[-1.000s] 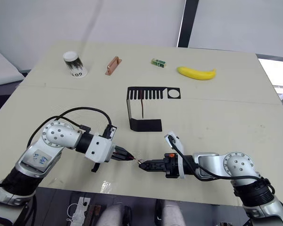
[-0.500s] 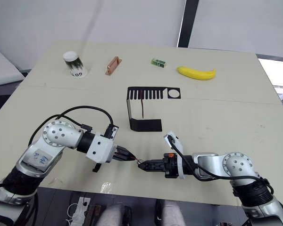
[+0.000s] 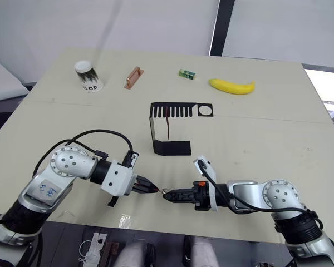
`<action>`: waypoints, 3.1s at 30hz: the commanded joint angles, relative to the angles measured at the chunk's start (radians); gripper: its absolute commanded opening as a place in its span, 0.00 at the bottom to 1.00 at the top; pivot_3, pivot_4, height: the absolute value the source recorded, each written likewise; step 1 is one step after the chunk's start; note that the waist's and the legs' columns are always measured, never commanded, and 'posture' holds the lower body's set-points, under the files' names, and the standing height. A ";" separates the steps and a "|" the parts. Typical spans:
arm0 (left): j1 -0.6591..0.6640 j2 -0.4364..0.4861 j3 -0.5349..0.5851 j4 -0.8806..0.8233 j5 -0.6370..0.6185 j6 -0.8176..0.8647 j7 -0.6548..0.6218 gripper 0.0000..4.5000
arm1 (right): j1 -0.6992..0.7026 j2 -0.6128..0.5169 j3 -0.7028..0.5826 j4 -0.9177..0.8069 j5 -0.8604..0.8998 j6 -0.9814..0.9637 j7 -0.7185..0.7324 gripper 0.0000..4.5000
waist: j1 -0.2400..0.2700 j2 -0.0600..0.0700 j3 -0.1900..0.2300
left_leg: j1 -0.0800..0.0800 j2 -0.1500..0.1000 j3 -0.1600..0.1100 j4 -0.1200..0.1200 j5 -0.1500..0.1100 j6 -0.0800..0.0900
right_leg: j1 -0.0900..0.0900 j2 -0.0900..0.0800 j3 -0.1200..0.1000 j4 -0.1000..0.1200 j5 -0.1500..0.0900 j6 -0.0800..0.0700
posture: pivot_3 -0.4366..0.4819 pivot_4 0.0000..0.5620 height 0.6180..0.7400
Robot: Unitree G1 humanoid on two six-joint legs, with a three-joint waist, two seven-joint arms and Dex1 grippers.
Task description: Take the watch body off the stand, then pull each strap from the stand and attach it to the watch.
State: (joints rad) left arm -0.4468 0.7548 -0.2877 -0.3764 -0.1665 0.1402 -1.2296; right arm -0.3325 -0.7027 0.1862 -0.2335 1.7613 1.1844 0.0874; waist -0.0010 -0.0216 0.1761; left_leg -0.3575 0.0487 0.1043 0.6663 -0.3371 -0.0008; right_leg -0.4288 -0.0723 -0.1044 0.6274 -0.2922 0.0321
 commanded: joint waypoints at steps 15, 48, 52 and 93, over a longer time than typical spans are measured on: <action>-0.002 -0.038 -0.013 0.004 0.031 -0.014 0.031 0.00 | 0.001 0.011 -0.027 -0.022 0.016 0.003 0.030 0.34 | 0.000 0.000 0.000 | 0.000 0.000 0.000 0.000 0.000 0.000 | 0.000 0.000 0.000 0.000 0.000 0.000 | 0.48 0.27 1.00; -0.044 -0.103 -0.078 -0.002 0.129 -0.048 0.047 0.00 | -0.013 0.030 -0.025 -0.015 0.027 0.023 0.023 0.34 | 0.000 0.000 0.000 | 0.000 0.000 0.000 0.000 0.000 0.000 | 0.000 0.000 0.000 0.000 0.000 0.000 | 0.48 0.27 1.00; -0.054 -0.123 -0.099 0.015 0.153 -0.061 0.056 0.00 | -0.019 0.035 -0.024 -0.009 0.031 0.027 0.020 0.34 | 0.001 0.000 0.000 | 0.000 0.000 0.000 0.000 0.000 0.000 | 0.000 0.000 0.000 0.000 0.000 0.000 | 0.48 0.27 1.00; -0.129 -0.216 -0.151 0.106 0.302 -0.159 0.084 0.00 | -0.045 0.039 -0.010 -0.009 0.076 0.064 0.024 0.34 | 0.001 0.000 0.000 | 0.000 0.000 0.000 0.000 0.000 0.001 | 0.000 0.000 0.000 0.000 0.000 0.000 | 0.48 0.27 1.00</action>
State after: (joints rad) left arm -0.5633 0.5768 -0.4290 -0.2205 0.1583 0.0164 -1.1841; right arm -0.3713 -0.6859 0.1482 -0.1919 1.7844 1.2322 0.0754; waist -0.0003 -0.0215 0.1761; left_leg -0.3576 0.0489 0.1043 0.6666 -0.3374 0.0001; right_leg -0.4289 -0.0721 -0.1047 0.6281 -0.2922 0.0321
